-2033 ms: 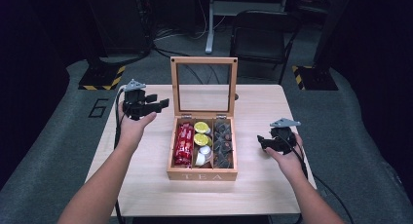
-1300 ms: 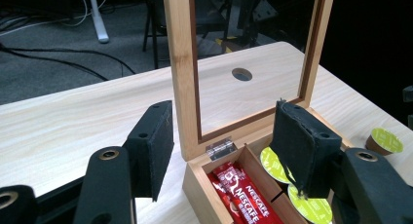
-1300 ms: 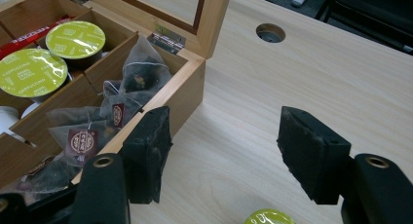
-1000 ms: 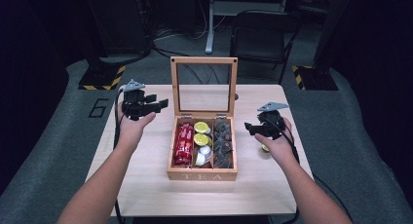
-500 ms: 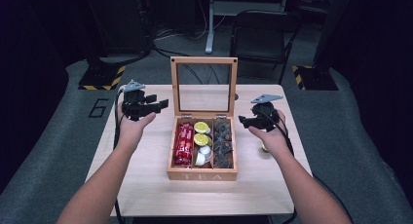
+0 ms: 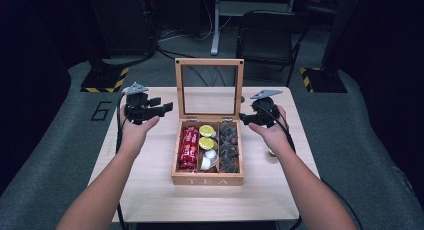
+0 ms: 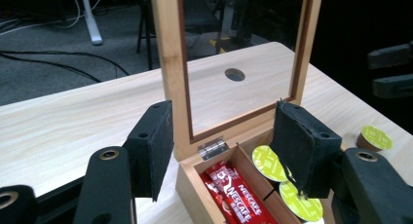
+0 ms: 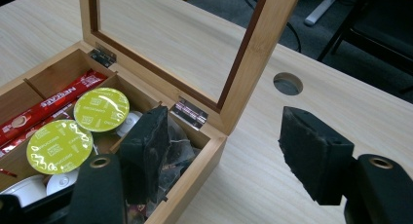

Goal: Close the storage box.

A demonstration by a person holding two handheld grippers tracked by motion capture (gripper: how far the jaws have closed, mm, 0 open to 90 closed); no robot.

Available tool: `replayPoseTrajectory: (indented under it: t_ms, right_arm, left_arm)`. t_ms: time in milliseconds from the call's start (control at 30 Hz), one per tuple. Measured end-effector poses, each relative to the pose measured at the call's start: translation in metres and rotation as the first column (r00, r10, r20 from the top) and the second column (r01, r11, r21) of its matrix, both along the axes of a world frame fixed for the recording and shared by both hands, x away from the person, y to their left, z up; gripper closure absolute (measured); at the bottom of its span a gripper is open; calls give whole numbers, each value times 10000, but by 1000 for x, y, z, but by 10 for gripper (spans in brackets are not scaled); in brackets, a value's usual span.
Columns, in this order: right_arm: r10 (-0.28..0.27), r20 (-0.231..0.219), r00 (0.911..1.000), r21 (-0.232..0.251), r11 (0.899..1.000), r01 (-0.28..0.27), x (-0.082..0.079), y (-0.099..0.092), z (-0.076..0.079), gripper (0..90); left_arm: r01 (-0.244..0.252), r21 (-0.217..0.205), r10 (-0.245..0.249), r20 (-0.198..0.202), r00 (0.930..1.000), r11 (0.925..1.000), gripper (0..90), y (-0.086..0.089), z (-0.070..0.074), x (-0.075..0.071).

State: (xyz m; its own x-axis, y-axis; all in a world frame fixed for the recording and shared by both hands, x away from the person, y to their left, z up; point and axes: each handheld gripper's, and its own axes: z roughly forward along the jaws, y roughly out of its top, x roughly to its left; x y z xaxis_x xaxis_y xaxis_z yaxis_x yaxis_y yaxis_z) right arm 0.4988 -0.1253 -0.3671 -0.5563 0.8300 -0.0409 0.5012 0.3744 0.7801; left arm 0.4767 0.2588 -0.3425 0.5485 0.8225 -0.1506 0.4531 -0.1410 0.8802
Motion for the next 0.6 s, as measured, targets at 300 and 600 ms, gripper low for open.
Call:
replayPoseTrajectory:
  t_ms: [300, 600]
  right_arm:
    - [16, -57, 10000, 84, 10000, -15, 18, 5, 0, 345]
    - [-146, -223, 9996, 114, 9998, 149, 31, 13, -2, 344]
  left_arm:
    - [135, -169, -136, -67, 9999, 9998, 406, -2, 2, -3]
    - [119, -203, -120, -43, 9999, 9997, 406, 0, 4, -6]
